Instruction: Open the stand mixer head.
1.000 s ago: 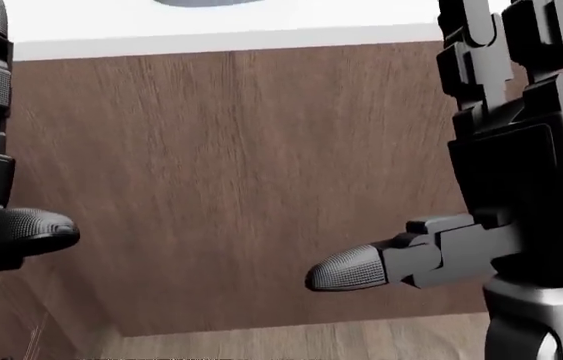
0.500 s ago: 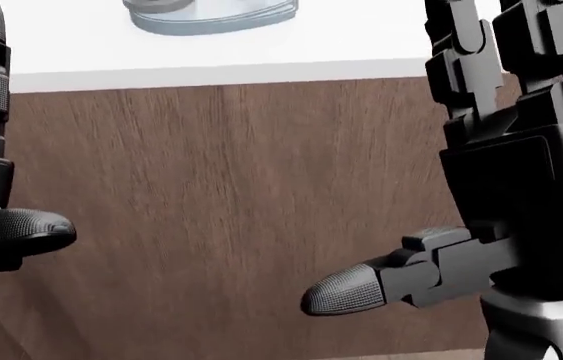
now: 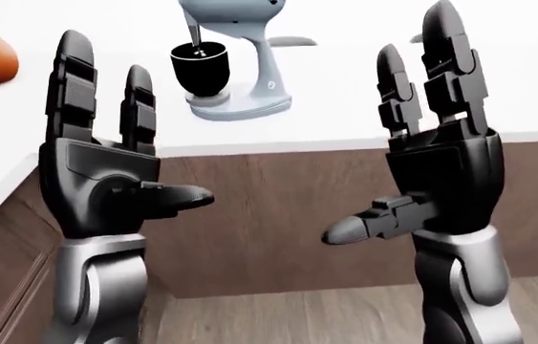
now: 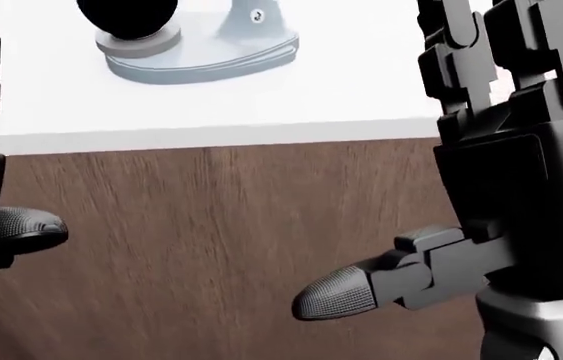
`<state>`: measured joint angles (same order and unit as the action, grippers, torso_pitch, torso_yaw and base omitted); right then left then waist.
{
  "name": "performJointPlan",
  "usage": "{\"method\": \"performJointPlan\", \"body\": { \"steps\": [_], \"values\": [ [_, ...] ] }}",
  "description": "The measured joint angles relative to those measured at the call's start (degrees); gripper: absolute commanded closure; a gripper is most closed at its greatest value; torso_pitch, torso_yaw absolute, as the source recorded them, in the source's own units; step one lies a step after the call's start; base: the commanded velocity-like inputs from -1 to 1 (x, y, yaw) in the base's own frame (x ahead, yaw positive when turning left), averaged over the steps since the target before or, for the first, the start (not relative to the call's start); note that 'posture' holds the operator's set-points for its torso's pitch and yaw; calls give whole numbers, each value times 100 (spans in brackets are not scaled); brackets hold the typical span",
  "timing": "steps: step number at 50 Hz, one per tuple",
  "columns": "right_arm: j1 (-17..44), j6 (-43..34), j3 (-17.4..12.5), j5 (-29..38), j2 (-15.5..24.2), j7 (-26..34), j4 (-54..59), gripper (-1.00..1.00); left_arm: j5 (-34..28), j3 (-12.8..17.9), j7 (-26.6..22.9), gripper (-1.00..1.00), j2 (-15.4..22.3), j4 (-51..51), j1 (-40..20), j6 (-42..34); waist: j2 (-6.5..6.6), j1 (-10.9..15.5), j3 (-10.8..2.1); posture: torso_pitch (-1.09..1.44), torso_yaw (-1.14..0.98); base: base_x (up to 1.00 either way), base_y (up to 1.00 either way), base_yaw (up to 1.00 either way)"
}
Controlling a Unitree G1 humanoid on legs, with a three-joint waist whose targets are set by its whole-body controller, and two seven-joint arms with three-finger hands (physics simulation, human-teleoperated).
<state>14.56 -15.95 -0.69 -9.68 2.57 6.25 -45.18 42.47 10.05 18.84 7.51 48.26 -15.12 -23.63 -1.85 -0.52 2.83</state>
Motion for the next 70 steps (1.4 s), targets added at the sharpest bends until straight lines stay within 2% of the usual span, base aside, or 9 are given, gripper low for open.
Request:
{"method": "performJointPlan", "body": {
  "steps": [4,19,25,27,32,35,40,51,70],
  "values": [
    [-14,33,19,40,-35,23,34,-100,10,-25,-21,-100,2,0,36,51,321,25,13,0,0,0,0,0],
    [-86,-105,-26,-15,-16,54,50,-100,63,-41,35,-100,-6,-112,90,-28,197,44,300,0,0,24,0,0],
    [35,-88,2,23,-34,25,-21,-100,77,2,20,-100,30,-35,-19,4,459,-53,32,0,0,26,0,0],
    [-61,-98,86,1,-76,47,17,-100,78,56,31,-100,62,-80,74,-3,332,1,312,0,0,50,0,0],
    [72,-106,106,46,-67,83,-15,-100,61,113,51,-100,69,-42,-15,84,99,5,-71,0,0,20,0,0],
    [-81,-112,52,-4,-49,89,22,-100,76,14,50,-100,20,-173,128,-2,293,-24,337,0,0,72,0,0],
    [50,-89,87,71,-75,70,-62,-100,89,78,4,-100,69,-28,0,67,335,10,-57,0,0,20,0,0],
    [-96,-136,63,54,-70,113,26,-100,91,6,5,-100,11,-229,163,42,283,-51,305,0,0,38,0,0],
    [-47,-61,166,118,-108,104,-8,-100,226,163,125,-100,77,-111,143,171,222,6,-434,-11,0,0,0,0]
  ]
}}
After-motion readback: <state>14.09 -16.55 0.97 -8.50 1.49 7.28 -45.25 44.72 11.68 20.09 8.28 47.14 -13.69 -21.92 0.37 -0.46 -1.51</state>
